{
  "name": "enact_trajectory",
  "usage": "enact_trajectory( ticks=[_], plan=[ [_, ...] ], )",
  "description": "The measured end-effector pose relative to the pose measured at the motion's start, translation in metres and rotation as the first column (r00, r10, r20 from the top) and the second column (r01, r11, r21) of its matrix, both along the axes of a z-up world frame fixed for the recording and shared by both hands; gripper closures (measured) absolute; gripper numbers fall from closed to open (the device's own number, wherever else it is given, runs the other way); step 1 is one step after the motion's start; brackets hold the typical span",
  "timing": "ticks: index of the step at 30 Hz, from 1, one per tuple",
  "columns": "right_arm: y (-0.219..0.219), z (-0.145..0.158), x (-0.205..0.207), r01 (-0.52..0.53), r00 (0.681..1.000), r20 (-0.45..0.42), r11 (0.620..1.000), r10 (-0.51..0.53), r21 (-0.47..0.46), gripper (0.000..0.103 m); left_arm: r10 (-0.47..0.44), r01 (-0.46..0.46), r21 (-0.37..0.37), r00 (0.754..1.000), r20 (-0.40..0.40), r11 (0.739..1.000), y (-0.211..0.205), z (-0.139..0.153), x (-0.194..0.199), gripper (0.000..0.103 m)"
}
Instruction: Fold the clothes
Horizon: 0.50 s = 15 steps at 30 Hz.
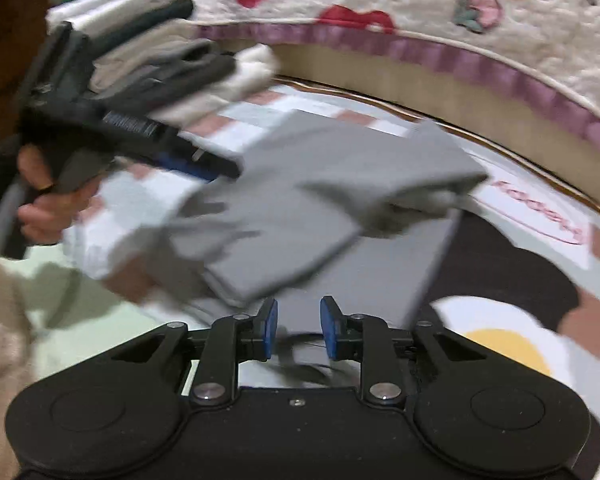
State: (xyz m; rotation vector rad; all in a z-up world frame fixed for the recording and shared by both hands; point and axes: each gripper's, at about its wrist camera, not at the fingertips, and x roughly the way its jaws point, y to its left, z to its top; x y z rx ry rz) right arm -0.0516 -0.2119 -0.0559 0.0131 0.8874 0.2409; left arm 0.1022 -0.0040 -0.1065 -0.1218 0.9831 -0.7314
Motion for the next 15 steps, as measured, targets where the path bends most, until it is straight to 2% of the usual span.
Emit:
enact_trajectory(
  ticks=[5,7,8,9,10,11,13,15],
  plan=[
    [0.006,-0.02,0.003,-0.035,0.999,0.005,0.999,0.035,-0.004,0.075,-0.047,0.039,0.146,0.997,0.056,0.989,-0.041,-0.027,0.0,0.037],
    [0.014,-0.026,0.006,-0.039,0.999,0.032,0.999,0.04,-0.029,0.075,-0.053,0.048,0.122,0.998,0.045,0.991,-0.044,-0.031,0.003,0.038],
    [0.017,-0.029,0.007,-0.042,0.998,0.043,0.998,0.044,-0.041,0.073,-0.076,0.074,0.093,0.997,0.014,0.993,-0.044,-0.033,0.004,0.046],
    [0.019,-0.033,0.009,-0.048,0.998,0.035,0.997,0.05,-0.052,0.073,-0.096,0.096,0.067,0.995,-0.01,0.993,-0.044,-0.034,0.005,0.057],
    [0.02,-0.038,0.011,-0.057,0.998,0.018,0.996,0.058,-0.063,0.073,-0.095,0.094,0.075,0.995,0.008,0.993,-0.044,-0.03,0.003,0.085],
    [0.021,-0.041,0.012,-0.06,0.998,0.002,0.996,0.06,-0.071,0.073,-0.095,0.093,0.083,0.995,0.025,0.992,-0.043,-0.026,0.001,0.091],
    [0.02,-0.044,0.012,-0.059,0.998,-0.028,0.996,0.057,-0.072,0.073,-0.093,0.087,0.096,0.994,0.058,0.992,-0.041,-0.017,-0.003,0.093],
    [0.016,-0.043,0.012,-0.058,0.997,-0.06,0.997,0.055,-0.059,0.072,-0.052,0.05,0.074,0.998,0.027,0.996,-0.031,-0.01,-0.002,0.093]
  ],
)
